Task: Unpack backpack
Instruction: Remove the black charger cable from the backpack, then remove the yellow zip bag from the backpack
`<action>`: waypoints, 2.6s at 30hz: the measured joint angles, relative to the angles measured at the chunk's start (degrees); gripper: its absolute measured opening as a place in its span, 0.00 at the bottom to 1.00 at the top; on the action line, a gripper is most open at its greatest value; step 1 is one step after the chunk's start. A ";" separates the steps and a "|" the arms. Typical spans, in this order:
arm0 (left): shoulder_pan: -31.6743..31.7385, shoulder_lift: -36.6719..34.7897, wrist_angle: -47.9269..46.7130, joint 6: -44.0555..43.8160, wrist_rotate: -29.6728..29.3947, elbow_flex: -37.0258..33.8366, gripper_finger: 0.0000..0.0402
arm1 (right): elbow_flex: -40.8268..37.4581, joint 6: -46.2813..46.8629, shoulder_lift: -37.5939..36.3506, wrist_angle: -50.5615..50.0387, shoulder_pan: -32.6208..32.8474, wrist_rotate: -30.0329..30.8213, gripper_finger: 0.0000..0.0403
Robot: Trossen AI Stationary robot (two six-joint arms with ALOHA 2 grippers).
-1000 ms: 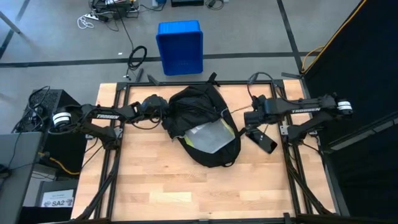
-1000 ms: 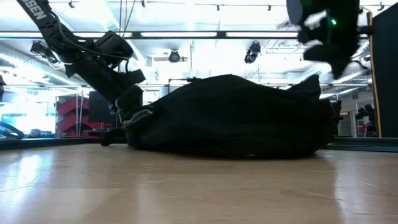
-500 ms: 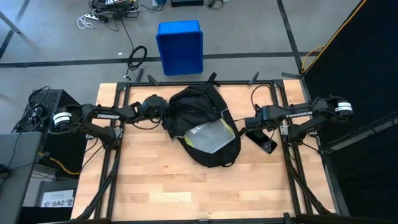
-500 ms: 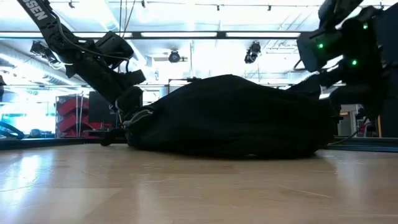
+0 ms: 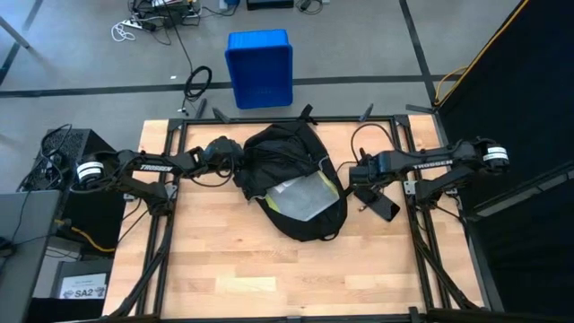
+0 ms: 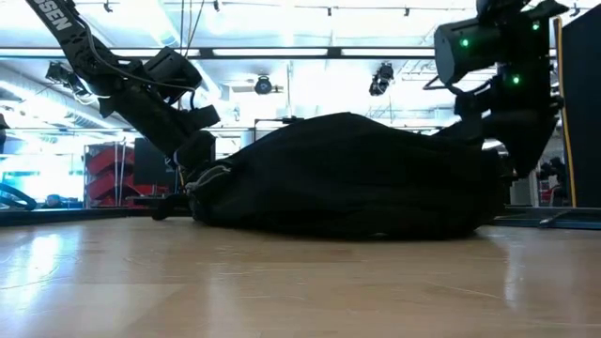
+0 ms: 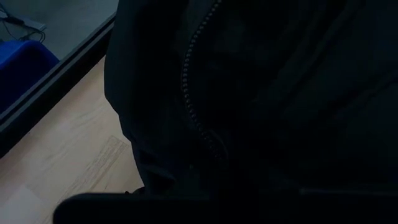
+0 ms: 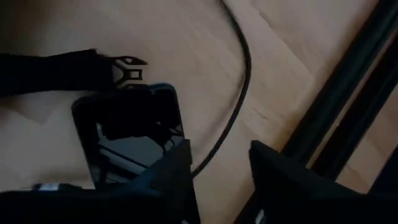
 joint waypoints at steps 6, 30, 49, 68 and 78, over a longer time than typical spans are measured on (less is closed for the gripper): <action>0.00 0.00 0.04 0.49 0.02 0.00 0.00 | 4.73 0.11 0.00 -4.53 0.43 0.15 0.54; 0.01 0.04 1.88 4.52 -0.81 -0.09 0.00 | 15.90 -23.74 4.84 51.31 12.89 -1.64 0.47; -0.02 0.00 2.69 6.34 -1.42 0.00 0.00 | 17.48 -14.38 23.30 15.56 0.14 -3.60 0.37; 0.04 -0.02 1.55 6.47 -1.64 0.00 0.00 | 6.89 -25.60 23.08 39.20 0.50 -17.08 0.68; 0.07 -0.02 1.81 6.27 -2.27 -0.02 0.00 | 0.27 -23.77 22.75 50.92 0.28 -13.47 0.52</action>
